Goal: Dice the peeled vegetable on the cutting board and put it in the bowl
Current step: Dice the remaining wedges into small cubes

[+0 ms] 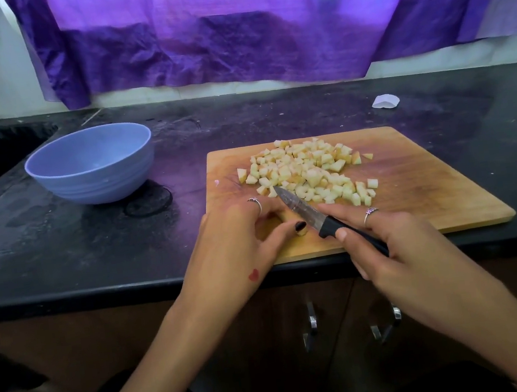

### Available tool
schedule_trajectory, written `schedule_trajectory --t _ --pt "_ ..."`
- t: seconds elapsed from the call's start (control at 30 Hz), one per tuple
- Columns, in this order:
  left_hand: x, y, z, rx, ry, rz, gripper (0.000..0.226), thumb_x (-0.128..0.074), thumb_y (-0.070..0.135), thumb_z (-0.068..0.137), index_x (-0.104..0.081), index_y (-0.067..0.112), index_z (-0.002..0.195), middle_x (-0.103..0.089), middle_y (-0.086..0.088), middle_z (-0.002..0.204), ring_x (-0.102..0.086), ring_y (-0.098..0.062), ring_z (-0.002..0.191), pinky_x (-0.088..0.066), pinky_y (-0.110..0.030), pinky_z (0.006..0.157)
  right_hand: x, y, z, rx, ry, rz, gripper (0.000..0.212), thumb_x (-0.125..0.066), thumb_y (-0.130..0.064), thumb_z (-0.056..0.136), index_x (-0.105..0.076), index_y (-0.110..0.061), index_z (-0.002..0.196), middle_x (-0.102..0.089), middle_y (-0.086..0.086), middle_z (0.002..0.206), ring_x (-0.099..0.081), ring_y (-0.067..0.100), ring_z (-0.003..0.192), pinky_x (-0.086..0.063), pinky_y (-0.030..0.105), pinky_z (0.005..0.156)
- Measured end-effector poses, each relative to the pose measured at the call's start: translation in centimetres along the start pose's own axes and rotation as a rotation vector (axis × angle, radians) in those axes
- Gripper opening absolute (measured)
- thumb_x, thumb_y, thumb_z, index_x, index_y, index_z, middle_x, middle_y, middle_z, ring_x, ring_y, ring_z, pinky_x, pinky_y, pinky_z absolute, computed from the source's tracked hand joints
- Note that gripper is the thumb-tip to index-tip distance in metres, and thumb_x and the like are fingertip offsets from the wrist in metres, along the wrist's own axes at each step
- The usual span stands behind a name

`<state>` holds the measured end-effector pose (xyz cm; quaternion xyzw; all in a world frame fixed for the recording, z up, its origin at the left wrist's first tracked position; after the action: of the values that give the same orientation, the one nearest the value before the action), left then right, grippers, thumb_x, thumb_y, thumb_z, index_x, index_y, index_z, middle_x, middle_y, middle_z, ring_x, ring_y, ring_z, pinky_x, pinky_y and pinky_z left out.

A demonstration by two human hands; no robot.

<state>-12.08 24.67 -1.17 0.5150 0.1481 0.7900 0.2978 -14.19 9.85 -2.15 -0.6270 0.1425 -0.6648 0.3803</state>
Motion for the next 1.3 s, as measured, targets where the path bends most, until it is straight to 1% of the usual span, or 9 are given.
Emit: schedule_trajectory --t 0.13,0.23,0.43,0.57,0.7,0.83,0.93,1.1,1.3 --pt "0.3 0.2 -0.6 0.005 0.037 -0.012 0.032 -0.065 0.049 0.080 -0.070 0.028 0.104 -0.069 0.015 0.103 -0.062 -0.006 0.099 -0.048 -0.044 0.092 -0.1 0.1 -0.3 -0.014 -0.045 -0.043 0.034 -0.043 -0.034 0.095 -0.062 -0.010 0.111 -0.049 0.000 0.059 -0.045 0.014 0.051 -0.040 0.038 0.051" --pt "0.3 0.2 -0.7 0.004 0.041 -0.013 0.039 -0.059 0.054 0.079 -0.070 0.027 0.105 -0.069 0.013 0.104 -0.062 -0.007 0.100 -0.049 -0.044 0.091 0.1 -0.4 -0.5 0.004 -0.045 -0.032 0.033 -0.043 -0.033 0.095 -0.061 -0.023 0.120 -0.058 0.001 0.065 -0.054 0.019 0.060 -0.046 0.041 0.059" --pt "0.4 0.5 -0.7 0.010 0.054 -0.008 0.044 -0.057 0.055 0.076 -0.072 0.025 0.104 -0.070 0.011 0.102 -0.062 -0.007 0.098 -0.050 -0.042 0.091 0.3 -0.7 -0.3 0.036 -0.062 -0.071 0.039 -0.043 -0.034 0.095 -0.048 -0.046 0.132 -0.056 -0.017 0.060 -0.055 0.014 0.060 -0.045 0.029 0.053" --pt "0.2 0.3 -0.8 0.026 0.062 -0.037 0.044 -0.060 0.053 0.075 -0.073 0.021 0.103 -0.070 0.010 0.101 -0.063 -0.008 0.097 -0.050 -0.045 0.089 0.7 -1.4 0.0 0.054 -0.040 -0.142 0.035 -0.045 -0.038 0.094 -0.049 -0.045 0.128 -0.068 -0.011 0.094 -0.064 0.010 0.085 -0.054 0.029 0.072" --pt "0.2 0.1 -0.6 0.035 0.058 -0.066 0.041 -0.063 0.051 0.074 -0.073 0.021 0.100 -0.070 0.010 0.099 -0.063 -0.008 0.094 -0.050 -0.046 0.088 0.8 -1.6 0.4 0.034 -0.060 -0.197 0.015 -0.048 -0.041 0.093 -0.047 -0.051 0.104 -0.047 -0.015 0.070 -0.043 -0.002 0.061 -0.041 0.013 0.055" --pt "0.1 0.1 -0.4 0.023 0.046 -0.076 0.039 -0.063 0.052 0.073 -0.073 0.023 0.097 -0.070 0.011 0.096 -0.062 -0.006 0.091 -0.051 -0.044 0.087 0.6 -1.8 0.8 0.019 -0.108 -0.257 0.025 -0.048 -0.041 0.093 -0.048 -0.044 0.118 -0.038 -0.014 0.065 -0.043 -0.005 0.059 -0.037 0.007 0.055" --pt "0.1 -0.2 -0.3 0.014 0.060 -0.085 0.031 -0.069 0.047 0.075 -0.074 0.022 0.094 -0.070 0.012 0.093 -0.063 -0.008 0.089 -0.051 -0.044 0.085 0.5 -2.2 1.2 0.030 -0.131 -0.326 0.022 -0.047 -0.041 0.094 -0.045 -0.044 0.115 -0.041 -0.015 0.072 -0.044 -0.002 0.064 -0.033 0.017 0.048" --pt "-0.1 0.0 -0.3 -0.006 0.059 -0.058 0.032 -0.065 0.049 0.075 -0.072 0.022 0.091 -0.068 0.011 0.091 -0.061 -0.012 0.088 -0.050 -0.047 0.083 -0.3 -2.9 2.1 0.029 -0.192 -0.398 0.013 -0.045 -0.041 0.095 -0.035 -0.046 0.100 -0.048 -0.006 0.095 -0.051 0.008 0.080 -0.041 0.024 0.061" --pt "-0.2 -0.1 -0.2 0.018 0.068 -0.012 0.026 -0.071 0.043 0.078 -0.072 0.021 0.092 -0.067 0.008 0.094 -0.061 -0.015 0.092 -0.049 -0.045 0.085 0.2 -3.4 2.5 0.017 -0.204 -0.456 0.022 -0.049 -0.038 0.094 -0.048 -0.041 0.115 -0.052 -0.001 0.107 -0.056 0.017 0.091 -0.051 0.036 0.081"
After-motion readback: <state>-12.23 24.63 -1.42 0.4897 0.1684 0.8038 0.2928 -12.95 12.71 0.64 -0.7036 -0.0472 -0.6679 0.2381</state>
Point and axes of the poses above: each hand's wrist, its own z-axis towards the middle knuckle, its own x-axis out of the back of the hand, y = z × x, the point moved 10 cm from there along z, towards the middle knuckle
